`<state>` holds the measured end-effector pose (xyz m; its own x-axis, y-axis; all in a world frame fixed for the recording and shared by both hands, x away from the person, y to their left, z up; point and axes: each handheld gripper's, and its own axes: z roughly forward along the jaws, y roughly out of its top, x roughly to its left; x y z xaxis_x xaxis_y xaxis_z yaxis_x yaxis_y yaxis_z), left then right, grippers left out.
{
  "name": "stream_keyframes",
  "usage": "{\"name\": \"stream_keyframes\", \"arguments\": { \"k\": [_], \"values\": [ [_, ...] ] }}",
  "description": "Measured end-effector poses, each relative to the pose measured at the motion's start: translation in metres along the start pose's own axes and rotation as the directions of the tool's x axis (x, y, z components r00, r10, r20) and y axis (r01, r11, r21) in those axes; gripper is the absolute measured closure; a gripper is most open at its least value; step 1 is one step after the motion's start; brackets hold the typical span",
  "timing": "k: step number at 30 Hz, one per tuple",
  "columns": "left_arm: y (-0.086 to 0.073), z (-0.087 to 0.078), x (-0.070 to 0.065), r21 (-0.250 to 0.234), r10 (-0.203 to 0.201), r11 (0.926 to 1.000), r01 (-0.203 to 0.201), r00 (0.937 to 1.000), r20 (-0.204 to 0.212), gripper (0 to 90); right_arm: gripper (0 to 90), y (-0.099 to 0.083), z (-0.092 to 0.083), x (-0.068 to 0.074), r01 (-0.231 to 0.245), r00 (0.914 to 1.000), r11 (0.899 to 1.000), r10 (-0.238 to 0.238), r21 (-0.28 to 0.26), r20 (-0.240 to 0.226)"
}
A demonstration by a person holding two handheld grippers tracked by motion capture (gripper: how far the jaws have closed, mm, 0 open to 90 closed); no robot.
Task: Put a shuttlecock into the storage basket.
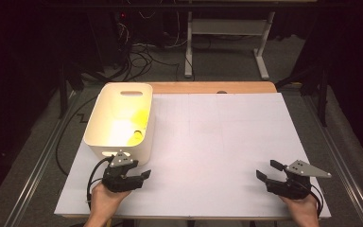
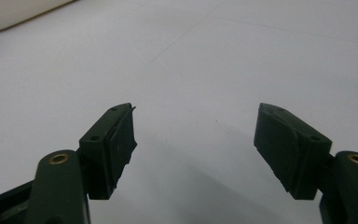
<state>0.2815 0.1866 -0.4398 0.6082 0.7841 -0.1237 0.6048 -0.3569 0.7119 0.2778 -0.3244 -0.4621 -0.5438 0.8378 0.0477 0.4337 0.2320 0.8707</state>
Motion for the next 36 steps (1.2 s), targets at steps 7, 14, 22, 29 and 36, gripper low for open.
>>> {"name": "stream_keyframes", "arguments": {
  "k": [7,14,22,29,36],
  "values": [
    [-0.007,-0.004,0.004,-0.013,-0.003,0.9999,0.003,0.9998,-0.019,38.9,29.4,0.000,0.000,0.000,-0.003,1.0000,1.000,0.003,-0.003,-0.001],
    [-0.015,-0.009,0.010,-0.029,-0.028,0.9992,0.027,0.9992,-0.027,39.2,29.3,0.000,0.000,0.000,-0.002,1.0000,1.000,0.002,-0.003,-0.001],
    [-0.028,-0.013,0.019,-0.070,-0.069,0.9954,0.065,0.9959,-0.058,39.6,29.3,0.000,-0.001,-0.001,-0.008,0.9999,1.000,0.008,-0.011,-0.006],
    [-0.035,-0.016,0.026,-0.112,-0.110,0.9884,0.103,0.9922,-0.059,38.1,29.3,0.000,-0.002,0.000,-0.010,1.0000,1.000,0.010,-0.015,-0.002],
    [-0.041,-0.020,0.029,-0.154,-0.140,0.9796,0.129,0.9880,-0.064,37.4,29.3,0.000,-0.003,-0.001,-0.014,0.9999,1.000,0.014,-0.020,-0.004]
  ]
}}
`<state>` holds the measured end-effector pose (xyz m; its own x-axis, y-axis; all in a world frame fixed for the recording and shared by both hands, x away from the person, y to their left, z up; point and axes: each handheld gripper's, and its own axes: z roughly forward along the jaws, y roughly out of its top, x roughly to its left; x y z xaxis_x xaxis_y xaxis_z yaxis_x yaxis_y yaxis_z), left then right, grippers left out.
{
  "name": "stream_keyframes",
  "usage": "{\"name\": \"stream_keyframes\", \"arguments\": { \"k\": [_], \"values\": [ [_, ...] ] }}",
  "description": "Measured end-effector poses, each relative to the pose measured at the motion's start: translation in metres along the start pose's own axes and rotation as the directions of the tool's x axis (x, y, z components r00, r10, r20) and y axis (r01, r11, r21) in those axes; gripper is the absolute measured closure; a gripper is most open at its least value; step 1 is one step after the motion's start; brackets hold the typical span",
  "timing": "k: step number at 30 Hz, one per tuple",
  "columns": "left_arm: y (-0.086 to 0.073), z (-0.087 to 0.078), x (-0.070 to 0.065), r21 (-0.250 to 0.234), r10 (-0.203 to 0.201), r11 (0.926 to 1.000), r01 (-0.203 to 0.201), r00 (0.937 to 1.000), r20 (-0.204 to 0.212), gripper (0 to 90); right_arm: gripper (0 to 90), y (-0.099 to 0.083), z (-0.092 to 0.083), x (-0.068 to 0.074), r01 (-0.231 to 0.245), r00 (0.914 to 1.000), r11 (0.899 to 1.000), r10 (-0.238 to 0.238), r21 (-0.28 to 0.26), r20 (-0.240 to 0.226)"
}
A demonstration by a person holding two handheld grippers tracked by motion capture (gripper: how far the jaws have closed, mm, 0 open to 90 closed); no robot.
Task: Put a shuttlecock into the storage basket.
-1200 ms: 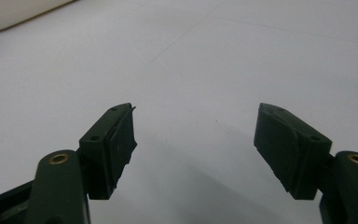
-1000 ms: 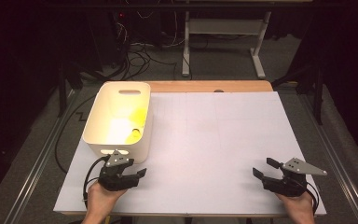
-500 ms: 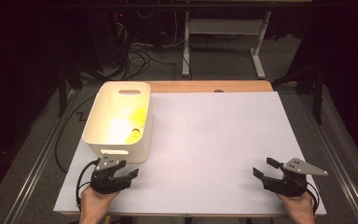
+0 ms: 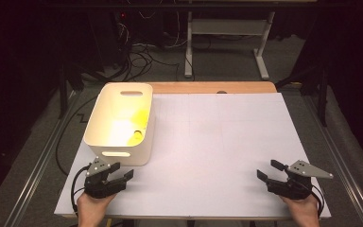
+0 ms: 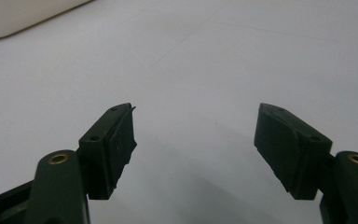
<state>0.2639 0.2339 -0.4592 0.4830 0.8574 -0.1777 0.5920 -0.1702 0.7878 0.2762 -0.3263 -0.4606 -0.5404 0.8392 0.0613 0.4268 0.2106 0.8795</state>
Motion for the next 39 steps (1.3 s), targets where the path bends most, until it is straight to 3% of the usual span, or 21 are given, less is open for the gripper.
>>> {"name": "stream_keyframes", "arguments": {
  "k": [11,15,19,39],
  "values": [
    [-0.006,-0.003,0.004,-0.045,-0.021,0.9988,0.020,0.9997,-0.015,36.3,29.4,-0.001,-0.004,-0.002,-0.004,0.9999,1.000,0.004,-0.017,0.012],
    [-0.007,-0.003,0.006,-0.045,-0.022,0.9988,0.021,0.9995,-0.023,36.7,29.5,-0.001,-0.004,-0.002,-0.005,0.9999,1.000,0.005,-0.013,0.009],
    [-0.007,-0.004,0.006,-0.048,0.003,0.9988,-0.006,0.9985,-0.055,36.9,29.4,-0.001,-0.004,-0.003,-0.006,0.9999,1.000,0.006,-0.012,0.011],
    [-0.010,-0.007,0.014,-0.046,-0.025,0.9987,0.023,0.9978,-0.062,36.8,29.4,-0.002,-0.005,-0.006,-0.020,0.9995,1.000,0.021,-0.006,0.024]
  ]
}}
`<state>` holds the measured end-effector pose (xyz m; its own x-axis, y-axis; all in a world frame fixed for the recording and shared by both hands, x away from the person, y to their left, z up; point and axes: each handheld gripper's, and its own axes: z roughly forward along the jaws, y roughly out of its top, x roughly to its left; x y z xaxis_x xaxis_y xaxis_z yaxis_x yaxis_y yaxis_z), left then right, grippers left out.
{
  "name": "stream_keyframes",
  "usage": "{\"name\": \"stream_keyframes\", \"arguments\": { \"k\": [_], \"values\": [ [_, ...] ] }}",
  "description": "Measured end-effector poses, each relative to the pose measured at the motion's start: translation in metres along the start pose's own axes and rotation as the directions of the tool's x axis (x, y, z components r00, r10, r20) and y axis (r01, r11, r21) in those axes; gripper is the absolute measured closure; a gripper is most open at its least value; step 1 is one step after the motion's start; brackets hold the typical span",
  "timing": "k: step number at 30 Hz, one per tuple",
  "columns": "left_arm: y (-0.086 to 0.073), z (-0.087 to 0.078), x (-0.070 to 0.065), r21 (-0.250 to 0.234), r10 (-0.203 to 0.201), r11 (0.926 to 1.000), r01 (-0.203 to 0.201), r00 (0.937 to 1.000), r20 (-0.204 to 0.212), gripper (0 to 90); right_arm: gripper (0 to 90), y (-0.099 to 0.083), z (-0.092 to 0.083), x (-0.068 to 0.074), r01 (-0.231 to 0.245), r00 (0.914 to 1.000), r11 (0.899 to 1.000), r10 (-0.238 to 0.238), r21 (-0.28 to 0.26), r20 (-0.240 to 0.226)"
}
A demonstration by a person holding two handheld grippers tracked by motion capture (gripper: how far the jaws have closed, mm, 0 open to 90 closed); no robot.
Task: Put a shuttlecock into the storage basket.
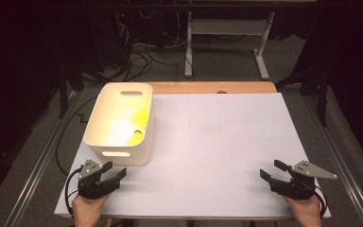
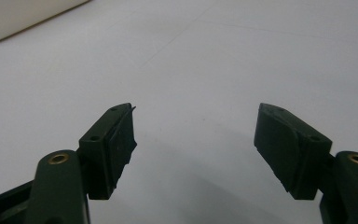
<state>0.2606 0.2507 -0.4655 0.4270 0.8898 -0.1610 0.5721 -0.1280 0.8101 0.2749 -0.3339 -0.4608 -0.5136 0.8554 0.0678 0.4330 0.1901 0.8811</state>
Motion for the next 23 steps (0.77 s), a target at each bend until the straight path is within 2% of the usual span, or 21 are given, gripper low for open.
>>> {"name": "stream_keyframes", "arguments": {
  "k": [4,23],
  "values": [
    [-0.0009,-0.0017,0.0013,-0.001,-0.014,0.9999,0.014,0.9999,0.000,36.6,29.4,0.0001,-0.0006,0.0011,0.010,0.9999,1.000,-0.010,-0.001,0.002],
    [-0.0002,-0.0024,0.0015,0.001,-0.013,0.9999,0.013,0.9998,0.015,36.3,29.4,0.0001,0.0014,0.0012,0.007,1.0000,1.000,-0.007,0.007,0.001]
  ]
}}
